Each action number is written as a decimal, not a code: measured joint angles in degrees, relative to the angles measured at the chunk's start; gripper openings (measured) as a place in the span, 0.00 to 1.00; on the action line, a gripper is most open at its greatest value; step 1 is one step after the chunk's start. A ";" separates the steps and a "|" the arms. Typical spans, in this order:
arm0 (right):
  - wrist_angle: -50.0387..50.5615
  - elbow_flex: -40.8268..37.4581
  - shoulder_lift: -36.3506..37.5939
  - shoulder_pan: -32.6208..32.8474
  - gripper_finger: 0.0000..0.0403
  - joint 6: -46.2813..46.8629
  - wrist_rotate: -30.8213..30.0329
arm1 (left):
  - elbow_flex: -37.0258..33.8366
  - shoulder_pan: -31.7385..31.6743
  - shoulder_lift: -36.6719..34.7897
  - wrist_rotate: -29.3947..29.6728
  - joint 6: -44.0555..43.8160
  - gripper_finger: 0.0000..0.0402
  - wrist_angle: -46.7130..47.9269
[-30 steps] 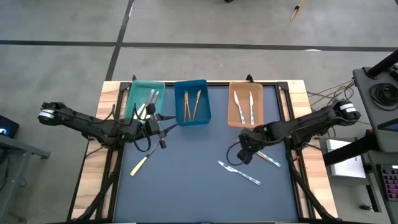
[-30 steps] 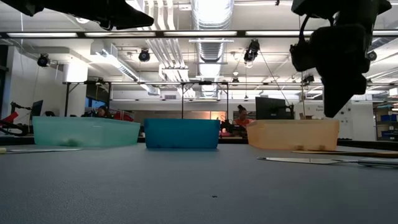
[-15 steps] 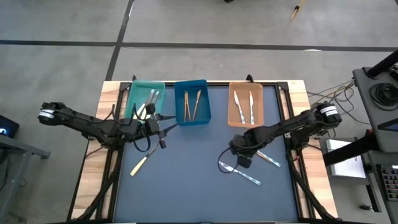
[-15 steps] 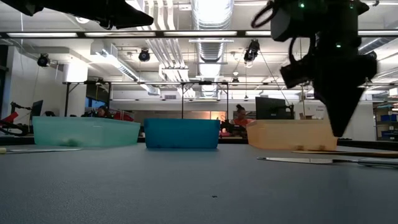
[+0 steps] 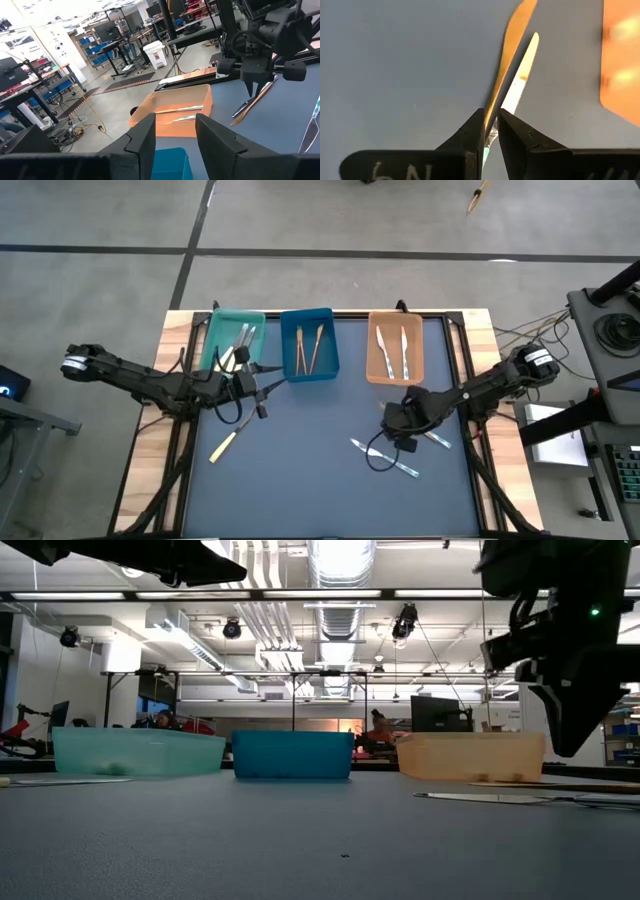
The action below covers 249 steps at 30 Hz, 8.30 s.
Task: Sort silverware by color (type)
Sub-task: Put the gold table knife into the blue bin
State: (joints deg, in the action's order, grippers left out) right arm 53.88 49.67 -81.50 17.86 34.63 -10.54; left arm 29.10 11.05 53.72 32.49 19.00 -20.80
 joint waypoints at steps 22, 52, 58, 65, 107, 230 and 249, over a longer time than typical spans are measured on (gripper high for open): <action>-8.52 -6.68 0.88 1.67 0.03 5.45 0.38 | 0.00 0.00 0.02 -0.02 0.00 0.30 -0.02; -7.57 -7.05 2.34 1.46 0.03 20.06 0.53 | 0.00 0.00 0.02 -0.02 0.00 0.30 -0.02; 0.11 -7.04 5.24 -1.51 0.03 29.53 5.43 | 0.00 0.00 0.02 -0.02 0.00 0.30 0.01; 1.41 -8.16 10.02 -4.79 0.03 32.40 8.00 | 0.00 0.00 0.02 -0.03 0.00 0.30 0.01; -10.62 -15.44 8.95 -5.15 0.41 39.32 7.95 | 0.00 0.00 0.02 -0.04 -0.02 0.30 0.01; -34.23 44.36 -22.91 -31.21 0.03 -10.99 -11.02 | -0.31 0.17 -16.52 -0.05 -5.60 0.30 10.78; -40.00 45.83 -30.41 -35.16 0.03 -0.73 -10.46 | -0.35 0.15 -16.61 -0.04 -5.60 0.30 10.80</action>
State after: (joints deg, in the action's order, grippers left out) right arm 13.87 95.50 -111.92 -17.31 33.90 -21.00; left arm 28.75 11.20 37.10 32.45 13.41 -10.00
